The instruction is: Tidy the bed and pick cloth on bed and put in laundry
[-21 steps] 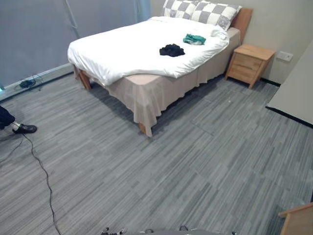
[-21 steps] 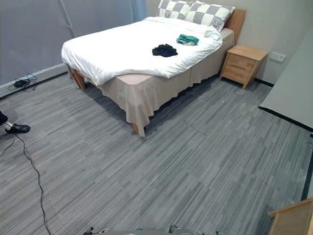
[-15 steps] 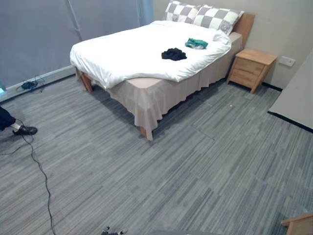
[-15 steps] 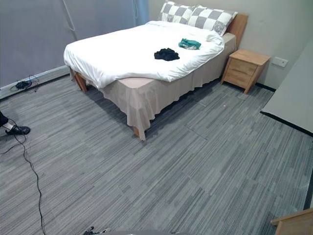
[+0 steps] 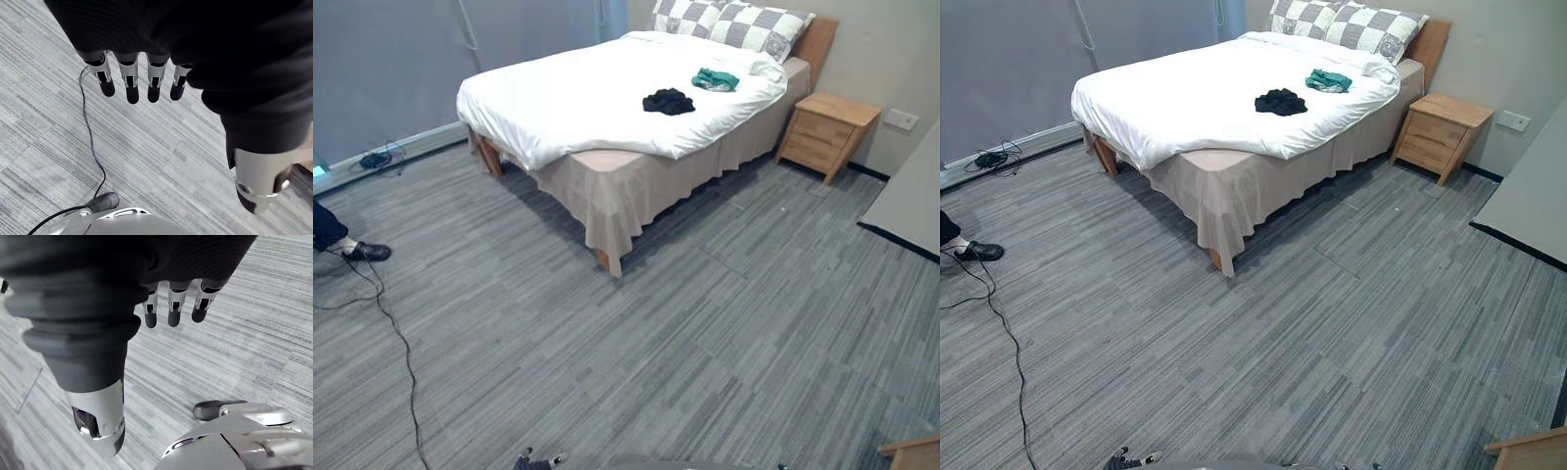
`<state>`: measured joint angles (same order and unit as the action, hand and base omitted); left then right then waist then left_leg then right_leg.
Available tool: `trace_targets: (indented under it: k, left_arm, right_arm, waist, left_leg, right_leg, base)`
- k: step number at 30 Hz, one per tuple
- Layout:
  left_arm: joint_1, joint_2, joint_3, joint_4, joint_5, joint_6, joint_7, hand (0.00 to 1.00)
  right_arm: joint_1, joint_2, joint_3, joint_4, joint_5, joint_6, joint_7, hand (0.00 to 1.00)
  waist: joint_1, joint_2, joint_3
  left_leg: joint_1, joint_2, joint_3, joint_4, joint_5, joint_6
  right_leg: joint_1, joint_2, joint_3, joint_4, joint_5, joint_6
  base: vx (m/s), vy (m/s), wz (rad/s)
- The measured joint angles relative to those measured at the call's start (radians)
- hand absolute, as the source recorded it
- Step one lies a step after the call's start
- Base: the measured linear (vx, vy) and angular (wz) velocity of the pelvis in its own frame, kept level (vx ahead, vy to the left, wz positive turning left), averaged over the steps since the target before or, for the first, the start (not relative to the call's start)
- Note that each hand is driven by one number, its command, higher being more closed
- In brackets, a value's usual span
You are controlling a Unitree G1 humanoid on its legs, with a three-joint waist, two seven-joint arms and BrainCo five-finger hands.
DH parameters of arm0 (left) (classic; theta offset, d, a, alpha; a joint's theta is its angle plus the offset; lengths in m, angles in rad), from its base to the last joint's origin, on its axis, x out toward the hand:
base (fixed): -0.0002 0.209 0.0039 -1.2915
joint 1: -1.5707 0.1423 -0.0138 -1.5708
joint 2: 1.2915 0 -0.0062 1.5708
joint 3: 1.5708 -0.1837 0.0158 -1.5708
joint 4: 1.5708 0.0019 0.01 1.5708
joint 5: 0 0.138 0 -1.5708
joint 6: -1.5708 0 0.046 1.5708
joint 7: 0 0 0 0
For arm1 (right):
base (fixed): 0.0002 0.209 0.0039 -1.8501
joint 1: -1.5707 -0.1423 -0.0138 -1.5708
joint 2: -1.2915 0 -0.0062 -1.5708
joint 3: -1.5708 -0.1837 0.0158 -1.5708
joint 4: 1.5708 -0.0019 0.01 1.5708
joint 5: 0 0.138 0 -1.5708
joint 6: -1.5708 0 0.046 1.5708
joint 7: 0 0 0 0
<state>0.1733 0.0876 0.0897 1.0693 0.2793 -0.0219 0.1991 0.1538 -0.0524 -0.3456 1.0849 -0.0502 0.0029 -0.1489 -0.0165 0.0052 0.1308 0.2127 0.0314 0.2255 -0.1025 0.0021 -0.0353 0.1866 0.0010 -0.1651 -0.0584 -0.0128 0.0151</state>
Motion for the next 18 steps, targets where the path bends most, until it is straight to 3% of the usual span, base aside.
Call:
trace_targets:
  k: [18]
  left_arm:
    - [-0.018, 0.015, -0.008, 0.003, -0.002, 0.001, -0.001, 0.0]
  right_arm:
    - [-0.018, 0.003, 0.0, 0.021, 0.0, 0.003, 0.002, 0.0]
  waist:
    - [0.003, -0.014, 0.0]
  left_leg:
    - [-0.038, 0.007, 0.032, 0.0, -0.008, 0.011]
  right_leg:
    - [-0.046, 0.01, 0.028, -0.022, 0.016, -0.009]
  base:
    - [0.03, -0.01, -0.06]
